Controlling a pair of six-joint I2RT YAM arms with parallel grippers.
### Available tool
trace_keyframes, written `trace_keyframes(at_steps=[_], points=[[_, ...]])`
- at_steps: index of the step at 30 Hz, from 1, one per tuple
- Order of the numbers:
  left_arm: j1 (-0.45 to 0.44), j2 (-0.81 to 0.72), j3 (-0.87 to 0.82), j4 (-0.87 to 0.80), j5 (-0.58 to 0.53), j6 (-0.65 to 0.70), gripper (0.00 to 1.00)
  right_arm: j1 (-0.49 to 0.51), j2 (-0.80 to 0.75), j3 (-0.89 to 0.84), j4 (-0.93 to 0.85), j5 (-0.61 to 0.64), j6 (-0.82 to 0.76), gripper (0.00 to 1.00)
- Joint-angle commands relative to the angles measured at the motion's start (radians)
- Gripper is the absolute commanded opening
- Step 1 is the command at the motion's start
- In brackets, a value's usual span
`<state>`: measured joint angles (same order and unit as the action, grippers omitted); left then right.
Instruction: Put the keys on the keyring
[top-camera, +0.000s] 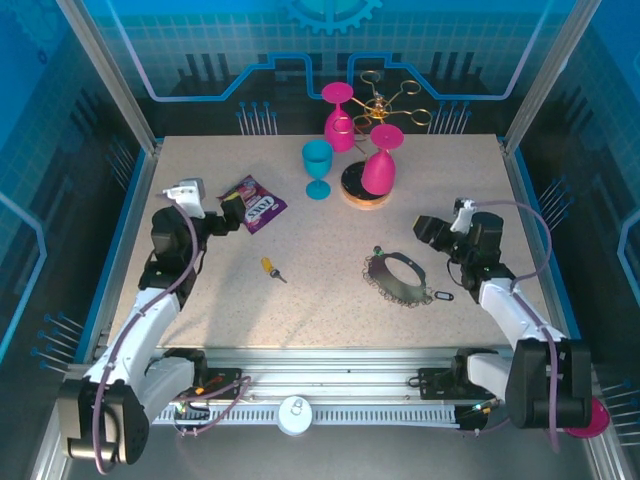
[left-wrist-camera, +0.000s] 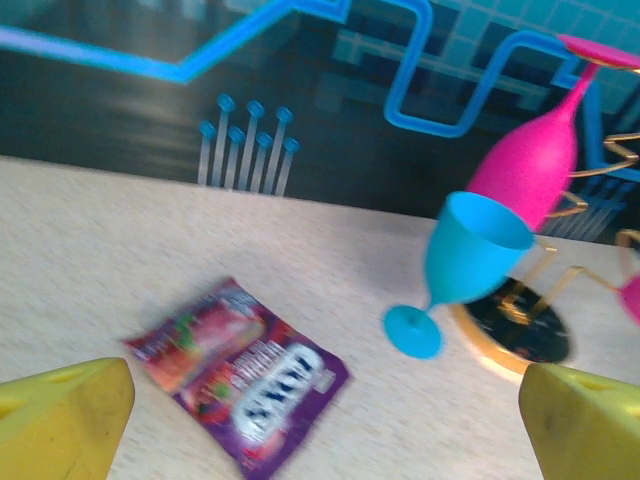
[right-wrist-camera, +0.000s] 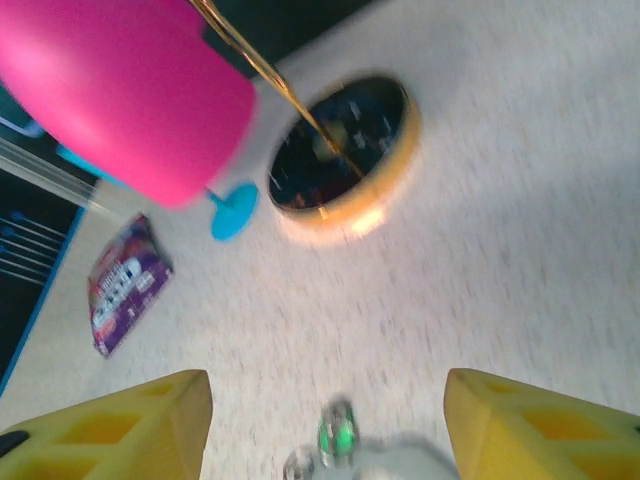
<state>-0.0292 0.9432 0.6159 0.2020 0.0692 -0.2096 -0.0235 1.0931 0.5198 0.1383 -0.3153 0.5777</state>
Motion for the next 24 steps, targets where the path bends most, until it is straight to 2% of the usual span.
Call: trace_keyframes(at_steps=[1, 3, 5, 9, 11, 16, 19, 24], points=[[-0.017, -0.026, 0.061, -0.221, 0.157, -0.174, 0.99, 0.083, -0.102, 0.055, -0.392, 0.098, 0.048, 0.64], [-0.078, -0.039, 0.074, -0.284, 0.151, -0.199, 0.99, 0.168, -0.168, 0.070, -0.528, 0.210, 0.018, 0.66], [-0.185, -0.058, 0.074, -0.324, 0.080, -0.198, 0.99, 0.242, -0.226, 0.075, -0.645, 0.310, 0.026, 0.68], [-0.367, -0.073, 0.040, -0.326, -0.053, -0.258, 0.99, 0.331, -0.286, 0.064, -0.802, 0.405, 0.115, 0.66], [-0.444, -0.060, 0.025, -0.325, -0.097, -0.331, 0.99, 0.367, -0.298, 0.056, -0.833, 0.415, 0.153, 0.61], [-0.642, 0.042, -0.008, -0.257, -0.202, -0.485, 0.99, 0.431, -0.256, 0.053, -0.805, 0.427, 0.224, 0.44], [-0.757, 0.148, 0.020, -0.212, -0.253, -0.527, 0.99, 0.458, -0.186, 0.054, -0.754, 0.392, 0.257, 0.40], [-0.847, 0.310, 0.103, -0.176, -0.253, -0.554, 0.99, 0.480, -0.070, 0.046, -0.674, 0.356, 0.325, 0.31]])
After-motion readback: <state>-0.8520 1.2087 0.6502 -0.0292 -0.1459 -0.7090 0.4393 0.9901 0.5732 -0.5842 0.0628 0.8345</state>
